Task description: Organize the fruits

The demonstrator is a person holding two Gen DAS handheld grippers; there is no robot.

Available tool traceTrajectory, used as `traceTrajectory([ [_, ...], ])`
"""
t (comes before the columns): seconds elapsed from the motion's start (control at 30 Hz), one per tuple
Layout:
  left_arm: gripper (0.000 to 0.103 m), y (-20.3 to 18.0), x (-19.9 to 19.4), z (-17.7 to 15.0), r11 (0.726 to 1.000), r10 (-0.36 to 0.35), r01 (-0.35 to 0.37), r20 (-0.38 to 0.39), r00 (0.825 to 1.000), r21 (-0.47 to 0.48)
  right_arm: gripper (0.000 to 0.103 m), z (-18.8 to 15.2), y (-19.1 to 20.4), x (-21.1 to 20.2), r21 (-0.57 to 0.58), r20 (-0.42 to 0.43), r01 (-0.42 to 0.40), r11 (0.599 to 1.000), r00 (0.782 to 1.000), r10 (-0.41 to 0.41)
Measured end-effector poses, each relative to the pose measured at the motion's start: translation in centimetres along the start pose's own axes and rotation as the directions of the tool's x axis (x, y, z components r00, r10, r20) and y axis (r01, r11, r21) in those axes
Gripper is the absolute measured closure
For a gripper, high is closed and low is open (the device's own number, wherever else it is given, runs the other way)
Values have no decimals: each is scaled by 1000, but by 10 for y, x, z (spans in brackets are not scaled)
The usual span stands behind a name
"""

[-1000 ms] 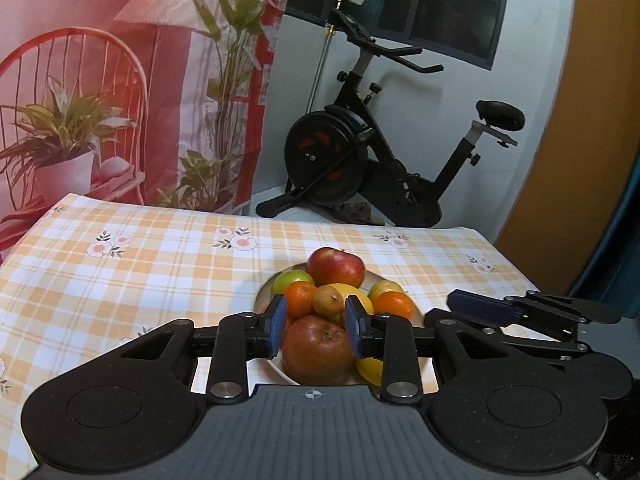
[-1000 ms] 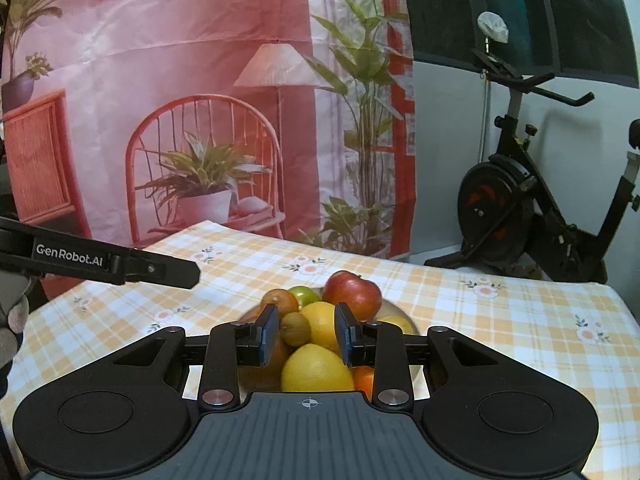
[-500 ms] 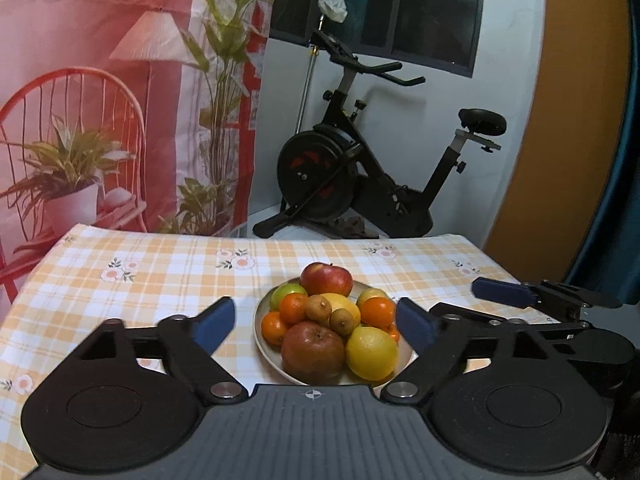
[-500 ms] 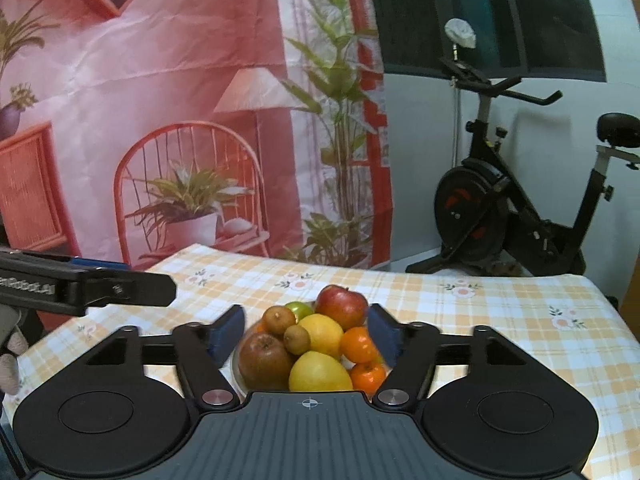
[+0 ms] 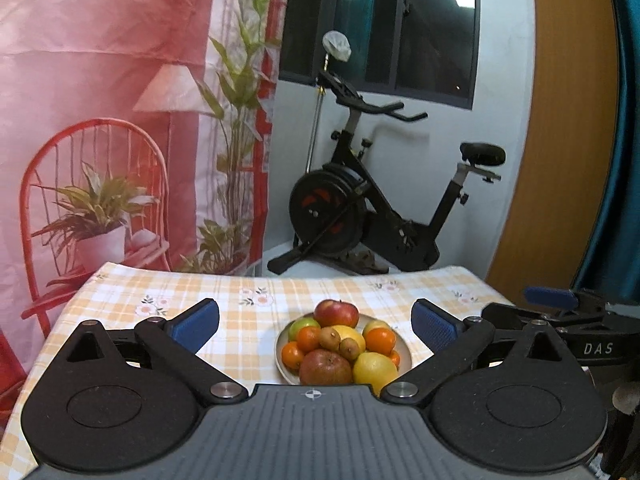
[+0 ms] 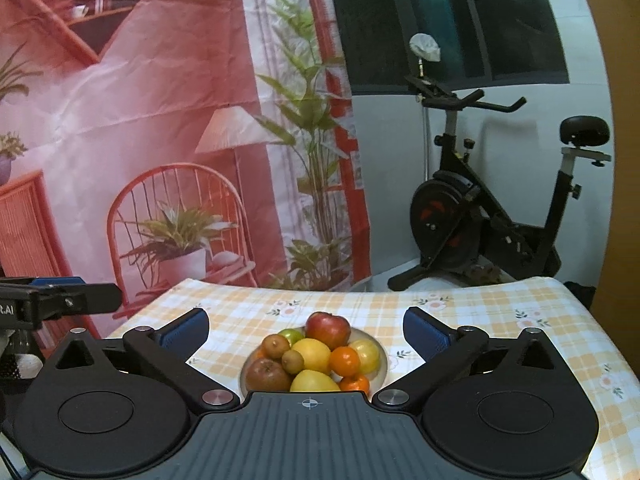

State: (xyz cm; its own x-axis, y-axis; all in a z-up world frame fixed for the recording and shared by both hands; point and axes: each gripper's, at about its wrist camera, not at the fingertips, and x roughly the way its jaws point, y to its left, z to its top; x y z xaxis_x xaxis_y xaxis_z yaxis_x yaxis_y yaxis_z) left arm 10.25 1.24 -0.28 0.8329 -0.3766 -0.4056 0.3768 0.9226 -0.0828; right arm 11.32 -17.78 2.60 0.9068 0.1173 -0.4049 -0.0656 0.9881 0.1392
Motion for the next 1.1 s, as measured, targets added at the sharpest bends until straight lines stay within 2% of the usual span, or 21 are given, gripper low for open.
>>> traceTrajectory([
  [0.3, 0, -6, -45, 6, 1000, 18, -18, 40, 999, -21, 0, 4, 8, -34, 20, -10, 28, 999, 1000, -28],
  [0.47, 0, -14, -60, 5, 999, 40, -40, 47, 998, -2, 0, 6, 9, -49, 30, -4, 40, 999, 999, -40],
  [1.1, 0, -21, -69, -4, 993, 120, -121, 44, 992, 15, 0, 4, 14, -68, 15, 2, 51, 999, 999, -51],
])
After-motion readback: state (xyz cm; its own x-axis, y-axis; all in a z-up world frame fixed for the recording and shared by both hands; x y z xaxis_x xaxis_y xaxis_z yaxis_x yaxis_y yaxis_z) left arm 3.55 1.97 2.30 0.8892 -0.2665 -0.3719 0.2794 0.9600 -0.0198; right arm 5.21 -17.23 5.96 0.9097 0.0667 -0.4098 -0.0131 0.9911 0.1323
